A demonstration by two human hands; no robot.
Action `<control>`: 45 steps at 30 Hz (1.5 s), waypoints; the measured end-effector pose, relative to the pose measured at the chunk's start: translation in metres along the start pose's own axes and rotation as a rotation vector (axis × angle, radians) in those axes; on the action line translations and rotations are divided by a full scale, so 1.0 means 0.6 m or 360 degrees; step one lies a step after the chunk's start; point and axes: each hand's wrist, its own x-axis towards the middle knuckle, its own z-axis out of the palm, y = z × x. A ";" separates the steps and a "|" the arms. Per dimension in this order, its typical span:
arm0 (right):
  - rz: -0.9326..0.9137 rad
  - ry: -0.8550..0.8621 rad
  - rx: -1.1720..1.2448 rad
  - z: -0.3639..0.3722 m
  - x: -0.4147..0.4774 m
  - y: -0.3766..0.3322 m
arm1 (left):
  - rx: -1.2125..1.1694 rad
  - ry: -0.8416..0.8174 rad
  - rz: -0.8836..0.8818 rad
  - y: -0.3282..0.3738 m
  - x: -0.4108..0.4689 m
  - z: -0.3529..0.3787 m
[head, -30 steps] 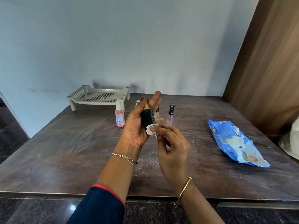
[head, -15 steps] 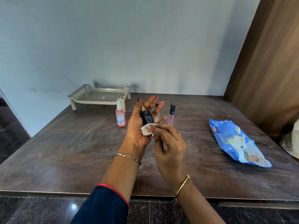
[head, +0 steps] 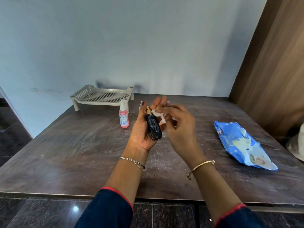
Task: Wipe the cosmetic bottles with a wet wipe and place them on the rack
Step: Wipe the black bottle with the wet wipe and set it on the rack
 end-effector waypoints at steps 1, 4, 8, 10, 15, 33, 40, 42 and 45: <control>-0.0152 -0.0097 -0.0161 0.007 0.004 0.002 | -0.0030 0.0021 -0.0015 -0.001 0.002 -0.001; -0.0354 -0.0259 -0.0463 0.017 0.001 0.005 | 0.0014 0.0120 -0.0052 0.000 0.007 -0.003; -0.0546 -0.0279 -0.0519 -0.010 -0.011 0.017 | 0.0055 0.0222 -0.0071 0.004 0.021 0.001; -0.0568 -0.0306 -0.0527 -0.023 -0.025 0.018 | 0.0116 0.0211 -0.0013 0.008 0.028 -0.001; -0.0569 -0.0280 -0.0482 -0.028 -0.026 0.019 | 0.0102 0.0155 -0.0095 0.002 0.029 -0.005; -0.0312 -0.0256 -0.0234 -0.012 -0.036 0.013 | 0.0083 0.0052 -0.0081 0.018 0.021 -0.007; -0.0259 -0.0228 -0.0254 0.013 0.013 0.012 | 0.0083 0.0061 -0.0079 0.018 0.028 0.003; -0.0334 -0.0237 -0.0268 0.011 -0.004 0.018 | 0.0013 0.0082 -0.0039 0.025 0.031 0.001; -0.0406 -0.0195 -0.0246 0.004 -0.037 0.027 | 0.0005 0.0139 -0.0006 0.027 0.030 -0.005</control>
